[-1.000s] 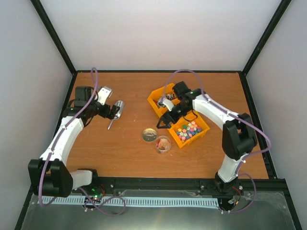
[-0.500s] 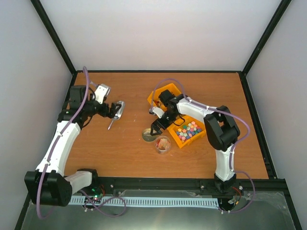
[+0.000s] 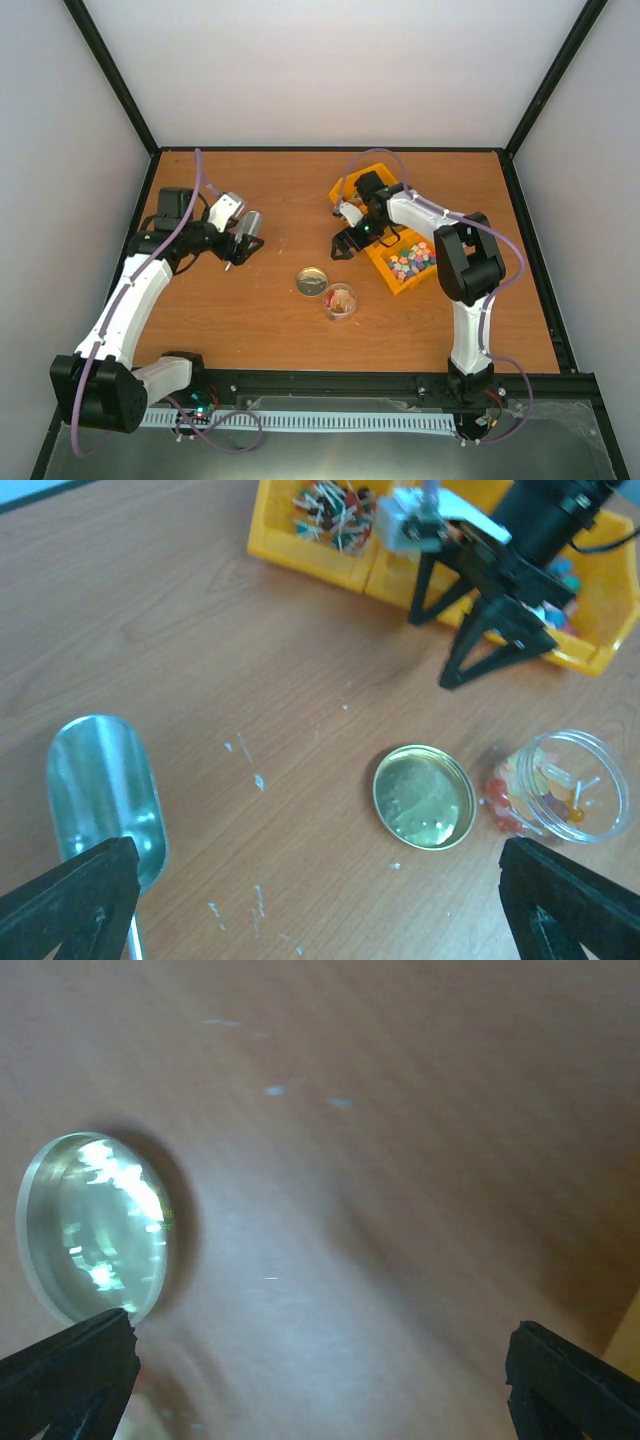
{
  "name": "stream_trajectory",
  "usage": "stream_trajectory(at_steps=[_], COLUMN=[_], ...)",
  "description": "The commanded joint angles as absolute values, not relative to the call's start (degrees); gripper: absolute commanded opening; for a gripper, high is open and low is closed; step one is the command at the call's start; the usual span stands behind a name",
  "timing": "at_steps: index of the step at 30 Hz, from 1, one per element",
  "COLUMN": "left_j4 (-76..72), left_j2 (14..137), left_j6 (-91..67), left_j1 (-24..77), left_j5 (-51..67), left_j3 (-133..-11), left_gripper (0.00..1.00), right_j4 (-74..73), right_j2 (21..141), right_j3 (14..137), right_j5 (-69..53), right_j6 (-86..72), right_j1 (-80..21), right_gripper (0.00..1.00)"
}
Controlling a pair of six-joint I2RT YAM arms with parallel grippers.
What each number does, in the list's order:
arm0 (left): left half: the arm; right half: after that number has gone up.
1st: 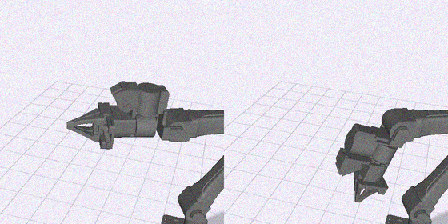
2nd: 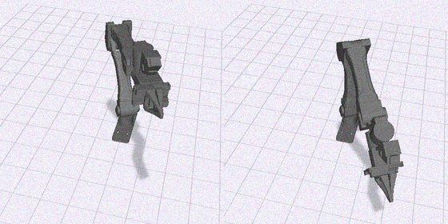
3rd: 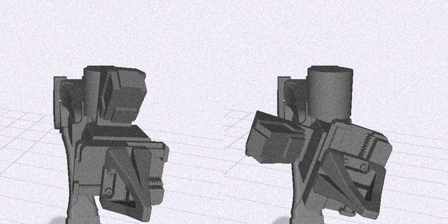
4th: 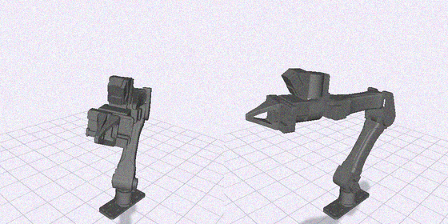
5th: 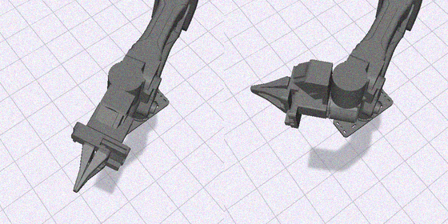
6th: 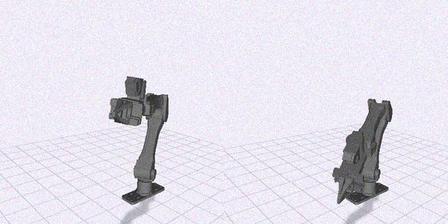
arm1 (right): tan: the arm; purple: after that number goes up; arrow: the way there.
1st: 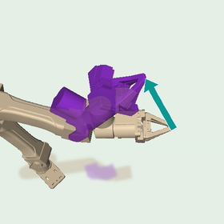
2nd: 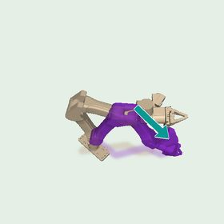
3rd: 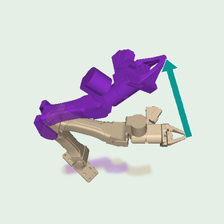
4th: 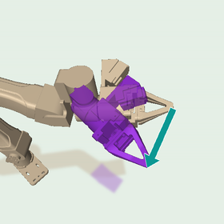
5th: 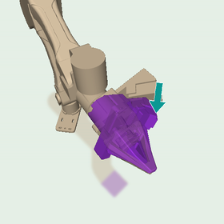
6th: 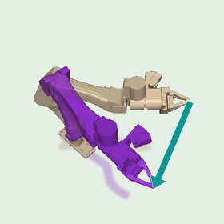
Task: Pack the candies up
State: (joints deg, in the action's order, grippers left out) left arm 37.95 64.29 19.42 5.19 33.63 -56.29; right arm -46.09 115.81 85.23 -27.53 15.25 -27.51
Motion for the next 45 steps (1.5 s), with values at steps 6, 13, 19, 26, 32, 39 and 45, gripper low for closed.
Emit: stream_trajectory(at_steps=[6, 13, 19, 26, 32, 39, 45], left_j4=[37.0, 35.6, 35.4, 35.0, 34.3, 34.1, 34.0], left_j2=[65.4, 65.9, 66.5, 66.1, 65.5, 65.3, 64.7], left_j6=[19.5, 16.9, 15.5, 15.0, 14.7, 14.9, 15.2], left_j1=[7.7, 7.6, 7.6, 7.6, 7.6, 7.6, 7.6], left_j5=[29.4, 24.3, 22.6, 22.1, 21.8, 22.2, 23.1], left_j3=[-55.6, -55.8, -56.3, -55.9, -55.3, -54.9, -54.3], left_gripper=[1.0, 1.0, 1.0, 1.0, 1.0, 1.0, 1.0], right_j4=[-48.0, -49.7, -49.2, -47.0, -46.3, -45.3, -44.3], right_j2=[120.4, 117.3, 115.6, 117.6, 121.0, 124.0, 125.8], right_j3=[91.5, 93.3, 93.1, 93.3, 94.6, 94.6, 93.7], right_j5=[-19.2, -20.5, -18.0, -12.8, -10.9, -9.5, -8.4], right_j6=[18.9, 19.4, 19.2, 19.2, 18.7, 19.0, 19.2], right_j1=[-20.9, -24.9, -32.2, -38.9, -42.1, -43.8, -44.4], right_gripper=[0.96, 0.91, 0.84, 0.69, 0.56, 0.41, 0.25])
